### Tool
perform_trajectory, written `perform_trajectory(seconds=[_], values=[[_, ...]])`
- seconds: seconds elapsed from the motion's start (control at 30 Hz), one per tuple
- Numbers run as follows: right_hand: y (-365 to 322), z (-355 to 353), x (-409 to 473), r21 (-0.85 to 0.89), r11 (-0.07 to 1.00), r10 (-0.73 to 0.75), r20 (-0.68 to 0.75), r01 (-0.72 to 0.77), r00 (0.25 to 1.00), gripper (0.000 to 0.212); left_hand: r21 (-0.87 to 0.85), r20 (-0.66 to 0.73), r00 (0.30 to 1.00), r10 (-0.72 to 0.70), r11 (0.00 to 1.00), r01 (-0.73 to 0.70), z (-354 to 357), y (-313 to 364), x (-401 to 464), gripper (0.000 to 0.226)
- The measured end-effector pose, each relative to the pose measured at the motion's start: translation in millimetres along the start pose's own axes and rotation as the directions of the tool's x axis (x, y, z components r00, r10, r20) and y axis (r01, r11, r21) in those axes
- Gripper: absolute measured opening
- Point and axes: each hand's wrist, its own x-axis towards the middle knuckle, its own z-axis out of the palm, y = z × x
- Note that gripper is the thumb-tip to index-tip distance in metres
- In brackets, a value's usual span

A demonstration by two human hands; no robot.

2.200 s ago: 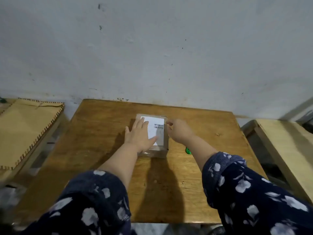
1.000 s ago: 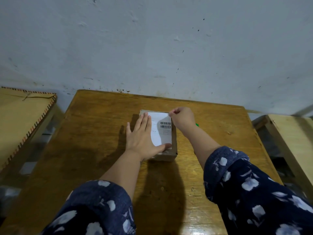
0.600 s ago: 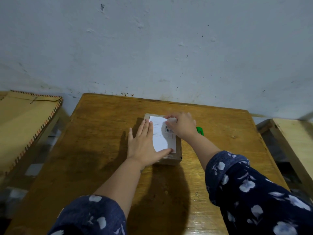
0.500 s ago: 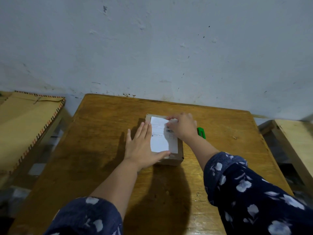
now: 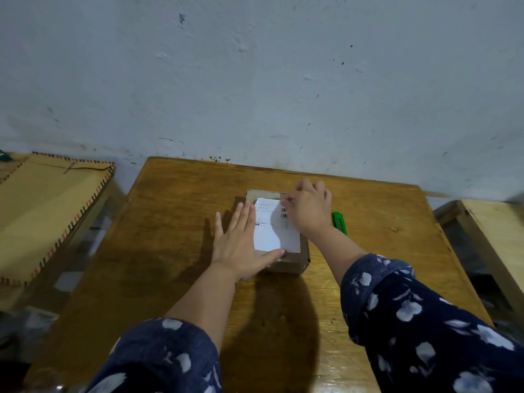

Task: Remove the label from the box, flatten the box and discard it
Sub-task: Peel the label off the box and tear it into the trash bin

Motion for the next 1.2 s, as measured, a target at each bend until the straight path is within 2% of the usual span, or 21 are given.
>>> perform_trajectory(seconds=[0.1,0.23,0.3,0.5,0.63,0.83,0.97,1.1,1.2], values=[[1,-7,2,0.059,0.998,0.004,0.092,-0.009,0.996,0.028,-0.012,-0.005,1.000,0.000,1.000,0.000,1,0,0,0.118],[0,-16,5,0.183,0.961,0.152,0.275,-0.207,0.949,0.030,-0.003,-0.010,1.000,0.003,1.000,-0.003,2,-1,1,0.118],[0,-18,7,0.218,0.943,0.178,0.306,-0.251,0.935,0.031,0.000,-0.010,1.000,0.003,1.000,-0.003,1,-1,0,0.118],[3,-17,4,0.260,0.934,0.185,0.239,-0.247,0.953,0.021,-0.120,-0.029,1.000,-0.011,0.993,0.007,0,-4,-2,0.122],[5,-14,-2,0.355,0.924,0.095,0.143,-0.140,0.985,0.006,-0.128,-0.011,1.000,0.017,0.992,-0.018,1,-12,-12,0.122],[10,-12,-15,0.111,0.988,-0.114,0.015,0.112,0.993,0.011,-0.125,-0.007,1.000,0.021,0.992,-0.022,2,-11,-15,0.121],[9,-14,-17,0.237,0.971,-0.020,0.047,0.008,0.999,0.010,-0.052,-0.018,1.000,0.017,0.998,-0.018,1,-11,-14,0.120],[11,-31,-19,0.285,0.958,-0.030,0.090,0.003,0.996,0.008,-0.009,0.009,1.000,0.015,1.000,-0.015,2,-11,-12,0.120],[15,-48,-21,0.439,0.896,0.010,0.129,-0.066,0.992,0.013,-0.010,0.030,1.000,0.005,1.000,-0.005,3,-11,-11,0.121]])
